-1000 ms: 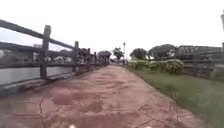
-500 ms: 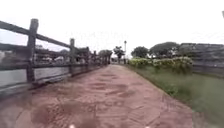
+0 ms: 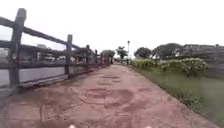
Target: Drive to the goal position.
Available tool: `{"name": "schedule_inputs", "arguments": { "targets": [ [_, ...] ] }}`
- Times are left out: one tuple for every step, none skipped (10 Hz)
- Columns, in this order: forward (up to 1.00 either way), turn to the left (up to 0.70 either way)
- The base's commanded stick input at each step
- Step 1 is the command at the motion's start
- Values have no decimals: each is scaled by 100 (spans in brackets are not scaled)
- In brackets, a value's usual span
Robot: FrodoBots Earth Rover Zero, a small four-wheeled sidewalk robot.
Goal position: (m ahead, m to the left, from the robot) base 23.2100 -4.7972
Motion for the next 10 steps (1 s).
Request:
{"name": "schedule_inputs", "arguments": {
  "targets": [
    [100, 1],
    [100, -7],
    [100, -4],
    [100, 2],
    [100, 2],
    [100, 2],
    [100, 2],
    [100, -2],
    [100, -13],
    [100, -18]
  ]
}}
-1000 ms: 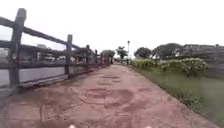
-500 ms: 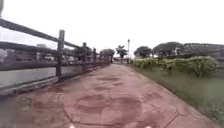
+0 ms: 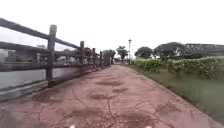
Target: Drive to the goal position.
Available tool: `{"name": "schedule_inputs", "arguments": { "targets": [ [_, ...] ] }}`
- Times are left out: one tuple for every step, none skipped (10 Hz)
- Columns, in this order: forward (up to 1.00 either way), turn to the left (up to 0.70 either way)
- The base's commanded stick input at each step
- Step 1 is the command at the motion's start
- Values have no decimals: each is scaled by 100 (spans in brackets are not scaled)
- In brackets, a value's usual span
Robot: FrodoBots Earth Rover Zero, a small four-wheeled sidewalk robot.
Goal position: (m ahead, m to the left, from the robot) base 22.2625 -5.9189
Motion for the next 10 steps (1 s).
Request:
{"name": "schedule_inputs", "arguments": {
  "targets": [
    [100, -1],
    [100, -10],
    [100, -3],
    [100, 2],
    [100, 2],
    [100, 2],
    [100, 2],
    [100, 2],
    [100, 2],
    [100, 1]
  ]
}}
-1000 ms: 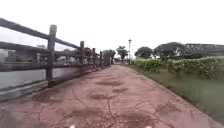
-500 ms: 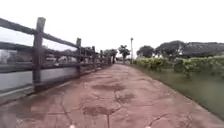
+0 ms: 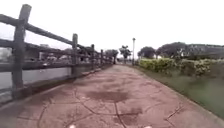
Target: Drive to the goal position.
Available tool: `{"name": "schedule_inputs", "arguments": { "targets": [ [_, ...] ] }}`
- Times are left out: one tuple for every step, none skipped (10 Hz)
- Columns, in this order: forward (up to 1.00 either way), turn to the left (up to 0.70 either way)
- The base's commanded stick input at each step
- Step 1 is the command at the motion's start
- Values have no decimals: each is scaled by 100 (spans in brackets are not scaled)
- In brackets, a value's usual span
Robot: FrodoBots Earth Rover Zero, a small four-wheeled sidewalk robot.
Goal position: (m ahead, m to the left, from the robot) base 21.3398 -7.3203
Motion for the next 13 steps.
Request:
{"name": "schedule_inputs", "arguments": {
  "targets": [
    [100, -5],
    [100, -11],
    [100, -17],
    [100, -16],
    [100, -19],
    [100, -21],
    [100, -5],
    [100, 2],
    [100, 2],
    [100, 2],
    [100, 2],
    [100, 2],
    [100, 2]
  ]
}}
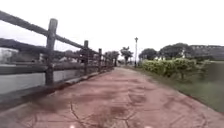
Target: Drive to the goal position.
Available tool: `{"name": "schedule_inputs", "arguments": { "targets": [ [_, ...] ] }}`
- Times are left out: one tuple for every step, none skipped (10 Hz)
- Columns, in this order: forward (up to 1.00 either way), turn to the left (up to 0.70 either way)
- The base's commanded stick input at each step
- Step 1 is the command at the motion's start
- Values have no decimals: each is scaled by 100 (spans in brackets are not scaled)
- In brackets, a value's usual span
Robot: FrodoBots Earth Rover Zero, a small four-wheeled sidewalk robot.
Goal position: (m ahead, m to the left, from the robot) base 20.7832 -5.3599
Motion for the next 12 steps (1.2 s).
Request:
{"name": "schedule_inputs", "arguments": {
  "targets": [
    [100, -22],
    [100, -1],
    [100, -18],
    [100, -1],
    [100, -10],
    [100, 2],
    [100, 2],
    [100, -9],
    [100, -2],
    [100, -16],
    [100, 2],
    [100, 2]
  ]
}}
